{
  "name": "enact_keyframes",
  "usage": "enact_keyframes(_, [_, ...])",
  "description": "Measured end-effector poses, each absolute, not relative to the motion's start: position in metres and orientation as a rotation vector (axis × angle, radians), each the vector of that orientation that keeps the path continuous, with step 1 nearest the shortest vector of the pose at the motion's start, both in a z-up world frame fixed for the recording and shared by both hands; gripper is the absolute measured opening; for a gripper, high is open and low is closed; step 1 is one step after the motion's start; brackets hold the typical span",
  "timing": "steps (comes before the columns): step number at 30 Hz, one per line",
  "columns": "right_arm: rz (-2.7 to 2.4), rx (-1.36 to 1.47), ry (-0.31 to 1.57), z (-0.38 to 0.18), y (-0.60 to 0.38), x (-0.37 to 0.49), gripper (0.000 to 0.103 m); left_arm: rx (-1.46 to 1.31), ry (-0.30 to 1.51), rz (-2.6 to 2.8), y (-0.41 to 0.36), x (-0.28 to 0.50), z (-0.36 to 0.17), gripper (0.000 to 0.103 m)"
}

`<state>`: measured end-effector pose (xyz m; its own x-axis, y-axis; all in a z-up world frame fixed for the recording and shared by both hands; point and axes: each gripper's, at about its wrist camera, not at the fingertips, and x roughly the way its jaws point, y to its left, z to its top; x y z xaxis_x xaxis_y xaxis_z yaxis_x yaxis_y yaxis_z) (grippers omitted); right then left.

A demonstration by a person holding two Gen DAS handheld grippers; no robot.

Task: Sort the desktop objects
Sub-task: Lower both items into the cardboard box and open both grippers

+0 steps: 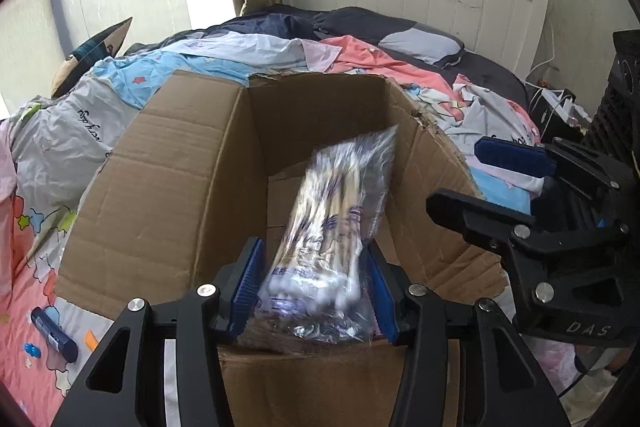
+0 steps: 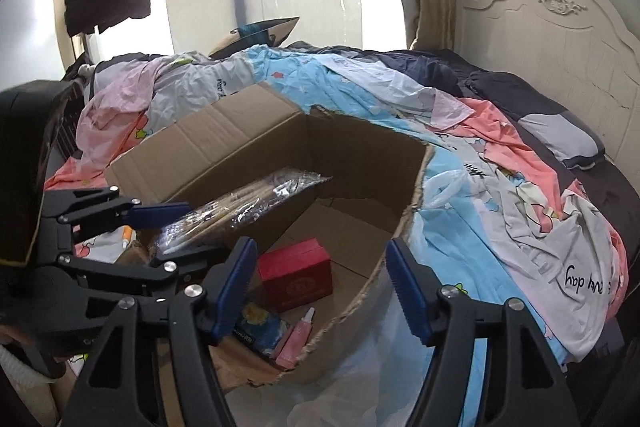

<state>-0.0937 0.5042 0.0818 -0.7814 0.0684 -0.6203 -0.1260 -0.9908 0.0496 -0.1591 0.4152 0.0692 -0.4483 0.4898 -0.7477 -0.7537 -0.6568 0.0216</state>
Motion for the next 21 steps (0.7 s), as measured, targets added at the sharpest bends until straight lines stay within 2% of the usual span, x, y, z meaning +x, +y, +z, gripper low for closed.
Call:
enact_keyframes(2, [2.872,-0.986,0.150,0.082,0.506,-0.092,0.064,-0.942,0.469,2.140,0.416,-0.158,0.069,0.059])
enact_keyframes(4, [2.881,-0.983,0.175,0.081,0.508,-0.091,0.064,-0.942,0.478,2.162,0.414,-0.159,0.069,0.074])
enact_keyframes(5, [2.885,-0.988,0.189,0.080,0.509,-0.090,0.064,-0.940,0.482,2.182,0.412,-0.160,0.069,0.079])
enact_keyframes(7, [2.886,-0.991,0.206,0.079,0.512,-0.089,0.064,-0.936,0.490,2.216,0.410,-0.161,0.070,0.096])
enact_keyframes(9, [2.883,-0.991,0.204,0.080,0.511,-0.089,0.064,-0.924,0.497,2.231,0.408,-0.161,0.071,0.103])
enact_keyframes(16, [2.873,-1.001,0.180,0.080,0.506,-0.087,0.065,-0.907,0.596,2.277,0.405,-0.159,0.065,0.103])
enact_keyframes(21, [2.867,-1.008,0.161,0.080,0.501,-0.086,0.065,-0.912,0.530,2.303,0.390,-0.162,0.073,0.103])
